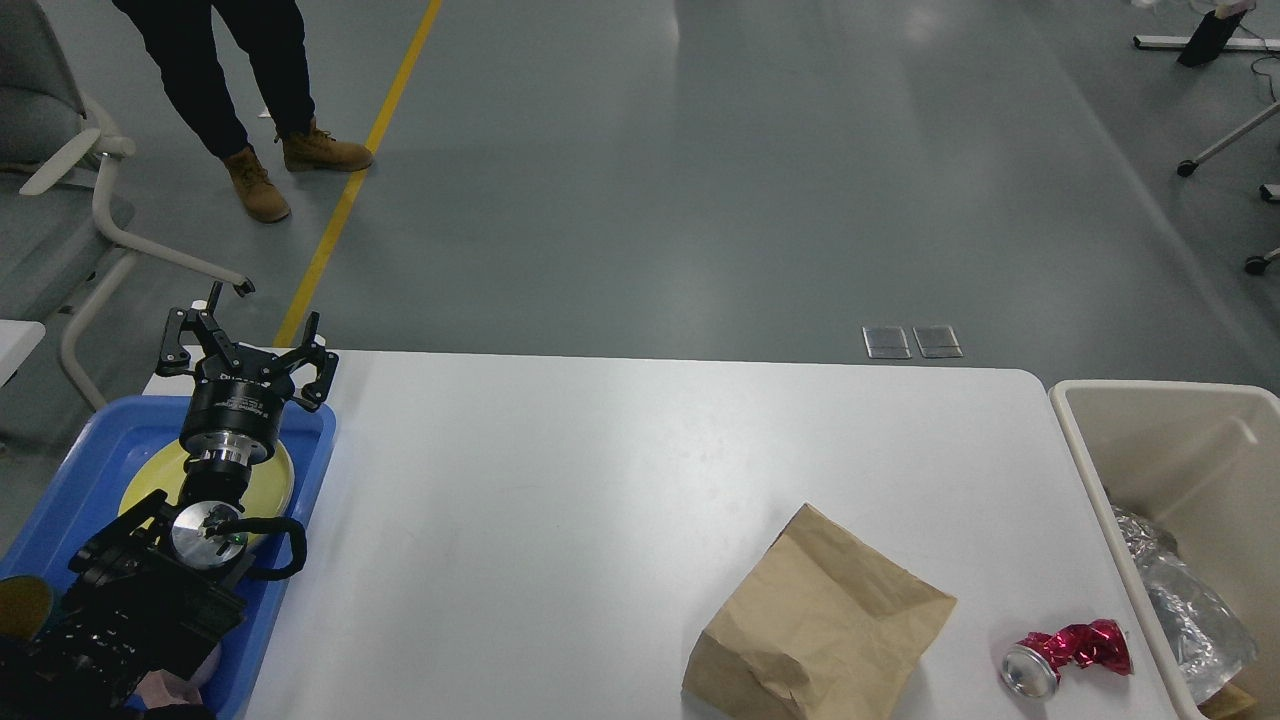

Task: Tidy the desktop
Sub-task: 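Lower the right gripper onto the red crushed can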

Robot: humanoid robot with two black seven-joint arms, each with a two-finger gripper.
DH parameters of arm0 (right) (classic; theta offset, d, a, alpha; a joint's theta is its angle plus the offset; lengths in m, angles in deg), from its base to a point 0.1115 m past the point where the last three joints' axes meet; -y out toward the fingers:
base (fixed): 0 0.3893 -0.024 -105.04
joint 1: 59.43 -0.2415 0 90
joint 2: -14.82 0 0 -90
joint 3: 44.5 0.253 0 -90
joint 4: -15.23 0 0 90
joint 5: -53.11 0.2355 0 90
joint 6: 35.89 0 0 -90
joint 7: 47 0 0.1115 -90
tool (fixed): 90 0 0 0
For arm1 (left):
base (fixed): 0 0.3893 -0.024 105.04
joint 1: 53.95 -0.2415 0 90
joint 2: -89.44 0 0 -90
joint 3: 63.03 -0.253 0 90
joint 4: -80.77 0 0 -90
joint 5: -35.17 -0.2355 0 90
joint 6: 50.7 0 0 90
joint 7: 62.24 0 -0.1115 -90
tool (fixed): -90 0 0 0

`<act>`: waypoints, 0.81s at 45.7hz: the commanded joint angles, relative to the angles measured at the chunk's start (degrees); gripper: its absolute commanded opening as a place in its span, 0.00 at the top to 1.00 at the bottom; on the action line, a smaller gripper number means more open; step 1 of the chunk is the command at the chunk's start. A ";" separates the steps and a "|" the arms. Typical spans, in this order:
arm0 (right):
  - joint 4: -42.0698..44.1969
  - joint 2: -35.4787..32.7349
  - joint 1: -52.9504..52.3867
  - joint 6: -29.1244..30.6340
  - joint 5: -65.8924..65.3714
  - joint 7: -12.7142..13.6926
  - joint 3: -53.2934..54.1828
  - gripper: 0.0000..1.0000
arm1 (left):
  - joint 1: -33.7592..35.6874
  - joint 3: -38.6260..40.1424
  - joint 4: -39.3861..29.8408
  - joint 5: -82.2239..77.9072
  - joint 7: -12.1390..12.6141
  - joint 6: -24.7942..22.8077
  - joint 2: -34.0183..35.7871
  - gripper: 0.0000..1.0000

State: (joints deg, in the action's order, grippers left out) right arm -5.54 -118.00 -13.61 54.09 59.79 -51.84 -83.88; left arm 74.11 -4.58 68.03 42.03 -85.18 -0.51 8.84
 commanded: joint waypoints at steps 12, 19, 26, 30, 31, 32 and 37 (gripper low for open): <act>-23.78 4.41 -36.92 3.62 -3.69 0.00 -24.50 0.08 | -0.01 0.00 0.00 0.00 0.00 0.00 0.00 0.04; -37.05 9.42 -51.95 6.07 -3.60 0.00 -35.15 0.08 | -0.01 0.00 0.00 0.00 0.00 0.00 0.00 0.04; -46.38 17.32 -63.83 16.26 -3.07 0.09 -41.57 0.00 | -0.01 0.00 0.00 0.00 0.00 0.00 0.00 0.04; -48.40 21.11 -68.93 26.01 -2.98 0.09 -42.19 0.00 | -0.01 0.00 0.00 0.00 0.00 0.00 0.00 0.04; -48.67 21.73 -70.07 28.56 -2.98 -0.09 -42.19 0.00 | -0.01 0.00 0.00 0.00 0.00 0.00 0.00 0.04; -48.85 22.43 -71.21 31.19 -2.98 -0.18 -42.19 0.00 | -0.01 0.00 0.00 0.00 0.00 0.00 0.00 0.04; -49.02 24.54 -75.61 42.27 -2.90 -0.27 -41.75 0.00 | -0.01 0.00 0.00 0.00 0.00 0.00 0.00 0.04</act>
State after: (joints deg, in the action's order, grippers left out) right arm -54.06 -95.80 -84.71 85.33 56.79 -51.96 -125.86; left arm 74.09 -4.58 68.03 42.03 -85.18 -0.51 8.84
